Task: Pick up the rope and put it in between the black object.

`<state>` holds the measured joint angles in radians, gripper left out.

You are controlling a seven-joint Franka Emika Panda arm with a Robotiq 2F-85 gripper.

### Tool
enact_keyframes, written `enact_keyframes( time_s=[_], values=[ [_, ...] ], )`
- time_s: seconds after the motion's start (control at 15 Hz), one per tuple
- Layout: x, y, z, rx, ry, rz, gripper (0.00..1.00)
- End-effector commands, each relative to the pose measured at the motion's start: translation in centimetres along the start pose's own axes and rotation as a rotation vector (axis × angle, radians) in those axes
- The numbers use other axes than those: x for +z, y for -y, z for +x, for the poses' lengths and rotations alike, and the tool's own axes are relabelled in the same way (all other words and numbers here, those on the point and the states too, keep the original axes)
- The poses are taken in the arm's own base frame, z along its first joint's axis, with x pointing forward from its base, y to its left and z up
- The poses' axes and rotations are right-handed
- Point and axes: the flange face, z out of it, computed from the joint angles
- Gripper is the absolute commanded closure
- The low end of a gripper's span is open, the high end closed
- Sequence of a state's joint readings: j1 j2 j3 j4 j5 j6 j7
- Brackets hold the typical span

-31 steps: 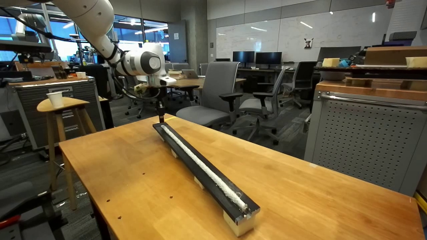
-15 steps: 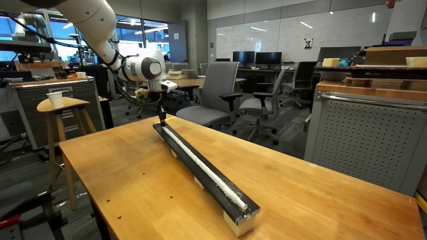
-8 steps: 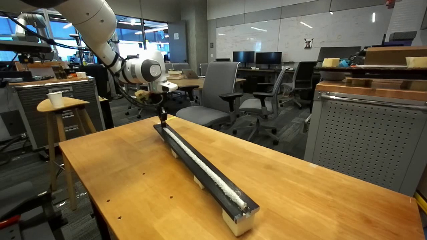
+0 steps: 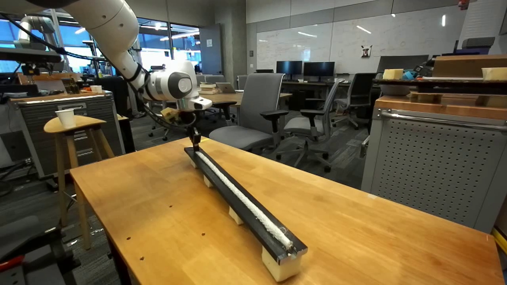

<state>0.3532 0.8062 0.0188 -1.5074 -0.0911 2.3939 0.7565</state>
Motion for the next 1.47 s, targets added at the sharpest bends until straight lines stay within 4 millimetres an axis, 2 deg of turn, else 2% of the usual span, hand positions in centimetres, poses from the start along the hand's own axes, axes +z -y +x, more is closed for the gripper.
enact_keyframes(
  time_s=[0.0, 0.67, 1.4],
  values=[
    [-0.1, -1.6, 0.0, -0.017, -0.020, 0.008, 1.00],
    [-1.4, -2.2, -3.0, -0.079, -0.048, 0.031, 1.00],
    [-2.4, -2.7, -2.1, -0.078, -0.107, 0.022, 1.00]
  ],
)
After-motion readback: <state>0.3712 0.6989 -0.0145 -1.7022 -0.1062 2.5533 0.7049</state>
